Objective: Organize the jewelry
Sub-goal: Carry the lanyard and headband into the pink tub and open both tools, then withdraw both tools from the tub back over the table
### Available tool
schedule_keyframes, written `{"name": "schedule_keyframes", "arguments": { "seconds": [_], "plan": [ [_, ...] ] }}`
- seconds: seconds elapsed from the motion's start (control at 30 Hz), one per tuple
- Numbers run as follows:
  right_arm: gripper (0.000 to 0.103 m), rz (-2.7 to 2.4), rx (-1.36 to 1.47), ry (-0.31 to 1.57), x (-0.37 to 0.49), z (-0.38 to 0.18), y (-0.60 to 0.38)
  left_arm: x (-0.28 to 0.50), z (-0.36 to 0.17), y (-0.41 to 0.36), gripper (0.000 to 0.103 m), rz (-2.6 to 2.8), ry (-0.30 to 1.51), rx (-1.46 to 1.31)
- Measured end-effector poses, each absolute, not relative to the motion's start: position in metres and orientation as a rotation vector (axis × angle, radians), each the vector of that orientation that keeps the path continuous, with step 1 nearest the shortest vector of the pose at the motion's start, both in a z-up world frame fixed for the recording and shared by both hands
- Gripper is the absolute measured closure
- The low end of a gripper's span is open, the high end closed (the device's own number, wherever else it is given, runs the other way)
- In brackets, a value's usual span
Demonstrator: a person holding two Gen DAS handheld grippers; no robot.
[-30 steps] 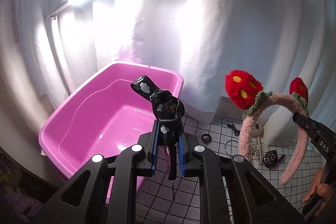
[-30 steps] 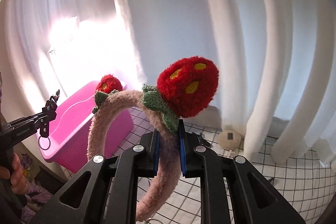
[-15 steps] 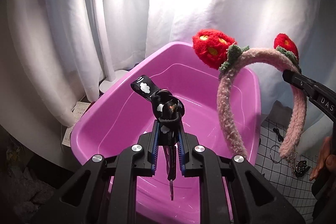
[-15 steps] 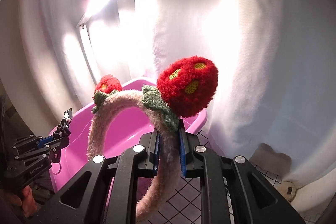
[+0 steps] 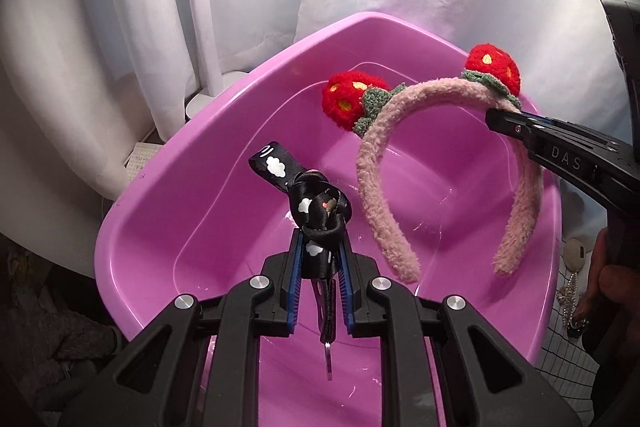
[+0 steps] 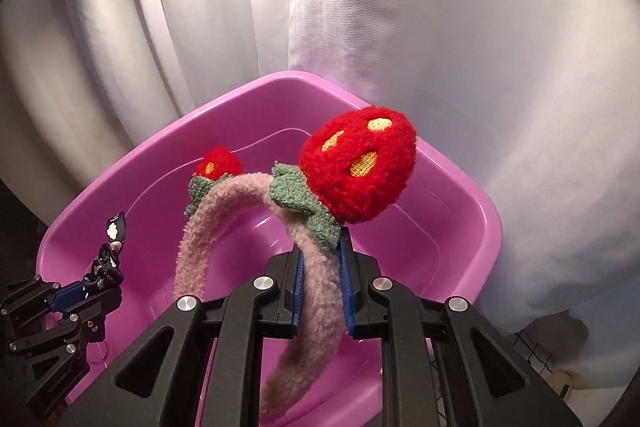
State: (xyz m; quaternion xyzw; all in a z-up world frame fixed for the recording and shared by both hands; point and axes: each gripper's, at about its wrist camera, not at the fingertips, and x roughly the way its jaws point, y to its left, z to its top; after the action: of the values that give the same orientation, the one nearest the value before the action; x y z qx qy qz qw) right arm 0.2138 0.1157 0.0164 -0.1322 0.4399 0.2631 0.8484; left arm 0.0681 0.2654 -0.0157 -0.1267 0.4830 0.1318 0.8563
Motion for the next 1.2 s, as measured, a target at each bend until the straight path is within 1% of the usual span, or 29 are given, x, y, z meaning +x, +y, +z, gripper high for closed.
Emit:
{"name": "schedule_keyframes", "arguments": {
  "seconds": [0.17,0.2,0.23,0.27,0.3,0.33,0.37,0.4,0.47,0.57,1.2],
  "plan": [
    [0.087,0.535,-0.312,0.97,0.225,0.007,0.128,0.07,-0.023,0.269,0.084,0.278,1.043,-0.279],
    [0.083,0.536,-0.314,0.989,0.227,0.005,0.129,0.07,-0.024,0.269,0.081,0.279,1.047,-0.281],
    [0.073,0.532,-0.317,1.011,0.23,0.0,0.131,0.071,-0.025,0.27,0.078,0.28,1.054,-0.284],
    [0.067,0.532,-0.319,1.023,0.232,-0.006,0.133,0.071,-0.027,0.271,0.069,0.283,1.061,-0.288],
    [0.055,0.529,-0.326,1.028,0.232,-0.007,0.134,0.07,-0.027,0.272,0.051,0.291,1.066,-0.29],
    [0.048,0.522,-0.333,1.028,0.232,-0.009,0.134,0.069,-0.026,0.272,0.047,0.29,1.059,-0.286],
    [0.043,0.516,-0.337,1.021,0.232,-0.008,0.134,0.069,-0.024,0.27,0.038,0.29,1.05,-0.272],
    [0.042,0.506,-0.34,1.014,0.232,-0.007,0.134,0.068,-0.022,0.268,0.026,0.301,1.041,-0.254],
    [0.042,0.488,-0.349,1.009,0.233,-0.006,0.135,0.066,-0.018,0.268,0.013,0.321,1.022,-0.246],
    [0.038,0.479,-0.35,1.0,0.234,-0.003,0.135,0.065,-0.018,0.272,0.013,0.32,1.026,-0.271],
    [0.038,0.482,-0.289,0.956,0.204,0.015,0.109,0.05,-0.006,0.259,0.013,0.315,1.0,-0.247]
  ]
}}
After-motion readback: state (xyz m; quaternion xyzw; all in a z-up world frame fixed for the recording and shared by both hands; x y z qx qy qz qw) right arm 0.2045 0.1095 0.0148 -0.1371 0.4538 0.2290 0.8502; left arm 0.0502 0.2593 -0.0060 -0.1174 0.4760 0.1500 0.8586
